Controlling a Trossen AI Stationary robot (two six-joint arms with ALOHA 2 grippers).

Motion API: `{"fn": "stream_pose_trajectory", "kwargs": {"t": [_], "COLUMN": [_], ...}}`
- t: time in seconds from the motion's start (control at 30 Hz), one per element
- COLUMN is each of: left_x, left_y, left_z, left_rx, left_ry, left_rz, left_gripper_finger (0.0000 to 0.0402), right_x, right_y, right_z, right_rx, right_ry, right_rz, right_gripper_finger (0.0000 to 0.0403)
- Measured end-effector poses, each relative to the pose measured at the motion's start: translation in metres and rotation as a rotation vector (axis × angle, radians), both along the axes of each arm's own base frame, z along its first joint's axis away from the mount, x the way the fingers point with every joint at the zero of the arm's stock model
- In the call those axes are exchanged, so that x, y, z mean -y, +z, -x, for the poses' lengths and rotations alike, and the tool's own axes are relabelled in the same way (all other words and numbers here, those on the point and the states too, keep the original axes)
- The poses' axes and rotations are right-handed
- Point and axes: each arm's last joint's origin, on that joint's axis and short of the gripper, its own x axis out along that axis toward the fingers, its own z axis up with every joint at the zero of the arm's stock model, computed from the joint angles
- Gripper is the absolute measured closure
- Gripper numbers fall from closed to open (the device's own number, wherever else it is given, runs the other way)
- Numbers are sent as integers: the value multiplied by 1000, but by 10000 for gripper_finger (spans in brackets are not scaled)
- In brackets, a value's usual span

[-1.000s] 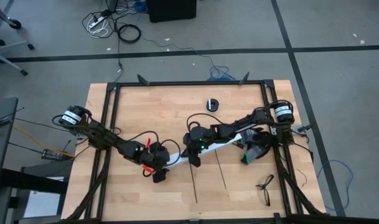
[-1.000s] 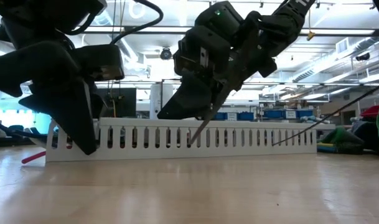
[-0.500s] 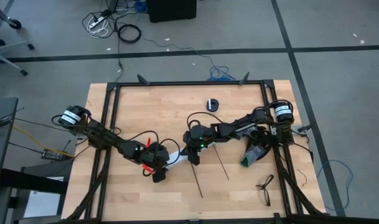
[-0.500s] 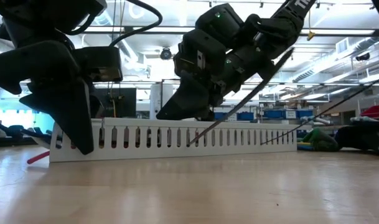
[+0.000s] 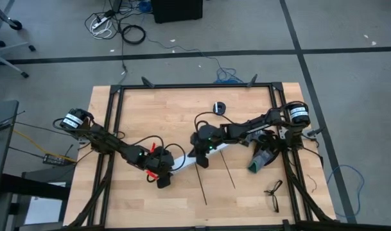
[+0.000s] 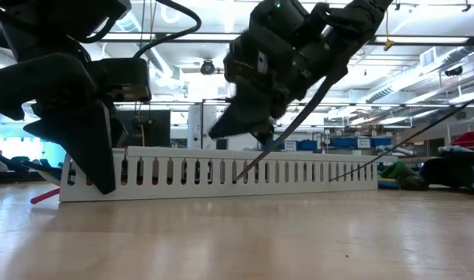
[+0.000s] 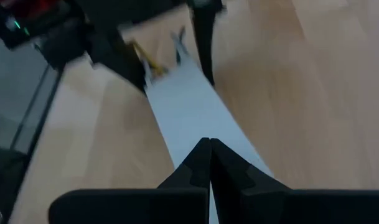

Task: Ziptie cables
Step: Close the white cable duct

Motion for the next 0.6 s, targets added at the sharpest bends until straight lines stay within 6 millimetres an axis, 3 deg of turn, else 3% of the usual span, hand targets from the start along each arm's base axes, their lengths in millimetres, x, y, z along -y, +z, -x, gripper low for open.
{"fn": "stream_pose_trajectory", "kwargs": {"t": [0.23,0.6], "left_x": [-1,-1], "left_y": [0,-1], "left_z": [0,0], "left_rx": [3,14], "left_ry": [7,17], "left_rz": [-16,-37], "left_gripper_finger": [143,152], "right_x": [-1,-4], "right_y": [-9,-19], "right_z": [8,4], "right_rx": [-122,-125], "right_ry": [41,34], "right_rz": [26,25], "right_gripper_finger": [403,403]}}
